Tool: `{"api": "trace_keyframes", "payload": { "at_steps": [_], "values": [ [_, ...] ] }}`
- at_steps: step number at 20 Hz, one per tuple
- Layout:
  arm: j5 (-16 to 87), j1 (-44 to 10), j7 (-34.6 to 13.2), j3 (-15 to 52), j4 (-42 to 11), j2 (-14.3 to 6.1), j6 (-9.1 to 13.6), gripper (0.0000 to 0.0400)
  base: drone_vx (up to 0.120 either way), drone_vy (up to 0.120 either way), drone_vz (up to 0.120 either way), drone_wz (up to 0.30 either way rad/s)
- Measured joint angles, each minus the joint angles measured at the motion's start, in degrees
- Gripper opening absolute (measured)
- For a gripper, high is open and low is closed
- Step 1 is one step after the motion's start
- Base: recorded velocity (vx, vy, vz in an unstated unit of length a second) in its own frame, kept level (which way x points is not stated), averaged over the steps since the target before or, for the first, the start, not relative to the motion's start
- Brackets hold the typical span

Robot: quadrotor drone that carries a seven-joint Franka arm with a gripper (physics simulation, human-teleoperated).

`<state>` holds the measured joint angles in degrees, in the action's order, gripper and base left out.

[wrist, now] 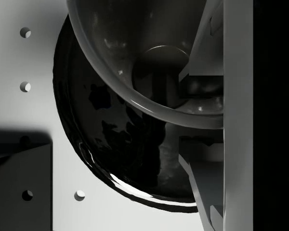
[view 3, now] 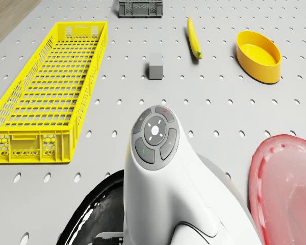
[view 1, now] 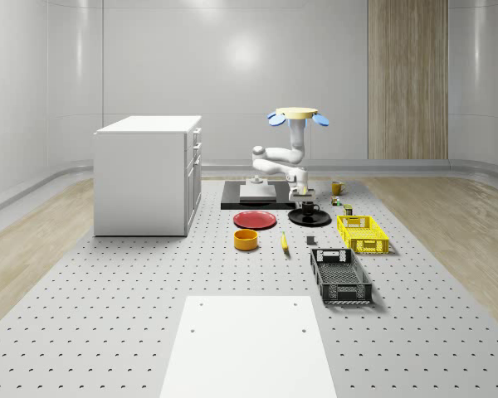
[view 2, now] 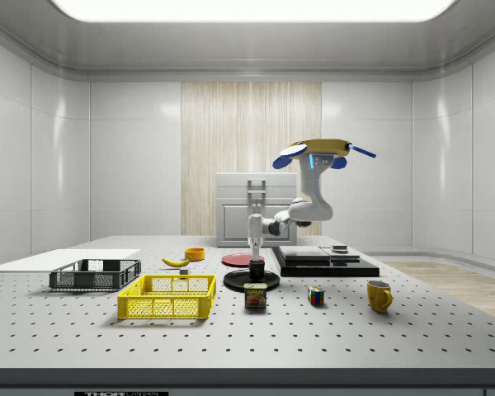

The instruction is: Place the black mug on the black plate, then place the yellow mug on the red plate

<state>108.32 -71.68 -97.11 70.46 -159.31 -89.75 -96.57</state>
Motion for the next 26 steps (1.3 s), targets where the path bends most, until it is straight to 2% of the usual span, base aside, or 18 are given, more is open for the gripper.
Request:
{"api": "trace_keyframes", "payload": {
  "at_steps": [1,3,5,8,13,20,26],
  "values": [
    [0.5,-0.1,0.0,-0.5,0.2,0.1,-0.2,0.0224,0.0,0.0,0.0,0.0],
    [0.8,-0.1,0.0,-0.8,0.3,0.2,-0.2,0.0293,0.0,0.0,0.0,0.0],
    [0.3,0.0,0.0,-0.2,0.1,0.2,0.1,0.0335,0.0,0.0,0.0,0.0],
    [-1.3,0.4,0.1,1.5,-0.5,0.3,0.9,0.0369,0.0,0.0,0.0,0.0],
    [-4.0,1.0,0.2,4.5,-1.3,0.3,2.1,0.0391,0.0,0.0,0.104,0.0],
    [-5.4,1.3,0.2,6.0,-1.7,0.3,2.7,0.0398,0.0,0.006,0.12,0.0],
    [-5.7,1.3,0.2,6.3,-1.7,0.2,2.7,0.04,-0.107,0.12,0.087,0.0]
  ]
}}
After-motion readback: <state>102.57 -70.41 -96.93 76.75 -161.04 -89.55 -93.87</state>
